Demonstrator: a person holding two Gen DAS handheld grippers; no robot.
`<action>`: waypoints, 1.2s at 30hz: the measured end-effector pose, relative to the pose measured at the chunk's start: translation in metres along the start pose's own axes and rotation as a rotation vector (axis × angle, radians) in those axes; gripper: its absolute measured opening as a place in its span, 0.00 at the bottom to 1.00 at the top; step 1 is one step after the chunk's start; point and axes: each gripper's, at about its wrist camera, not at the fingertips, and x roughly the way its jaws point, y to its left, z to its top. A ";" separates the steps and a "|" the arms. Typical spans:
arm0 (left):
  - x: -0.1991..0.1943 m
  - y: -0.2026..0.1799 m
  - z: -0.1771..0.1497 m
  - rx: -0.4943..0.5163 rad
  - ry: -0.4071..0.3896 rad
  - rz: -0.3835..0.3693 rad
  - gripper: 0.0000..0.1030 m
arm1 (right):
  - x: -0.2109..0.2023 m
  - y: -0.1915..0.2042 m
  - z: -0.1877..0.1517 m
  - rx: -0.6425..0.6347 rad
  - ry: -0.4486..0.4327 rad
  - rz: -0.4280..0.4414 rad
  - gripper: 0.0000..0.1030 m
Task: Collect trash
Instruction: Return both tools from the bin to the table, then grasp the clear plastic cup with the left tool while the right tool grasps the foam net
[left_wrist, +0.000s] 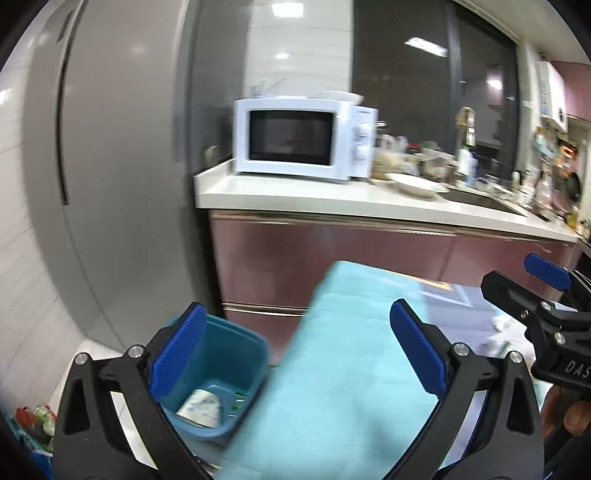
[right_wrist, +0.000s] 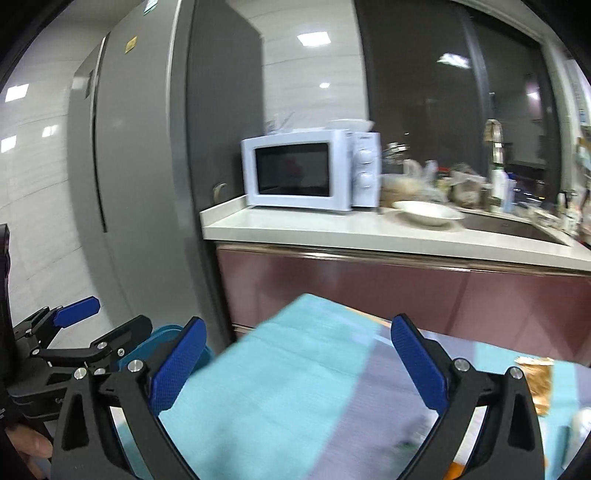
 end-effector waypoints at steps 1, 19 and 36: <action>-0.003 -0.014 -0.002 0.014 0.001 -0.026 0.95 | -0.009 -0.008 -0.004 0.000 -0.003 -0.021 0.94; -0.016 -0.188 -0.069 0.188 0.093 -0.294 0.95 | -0.115 -0.138 -0.086 0.115 0.055 -0.308 0.94; 0.024 -0.227 -0.101 0.279 0.191 -0.330 0.95 | -0.110 -0.167 -0.125 0.176 0.140 -0.279 0.94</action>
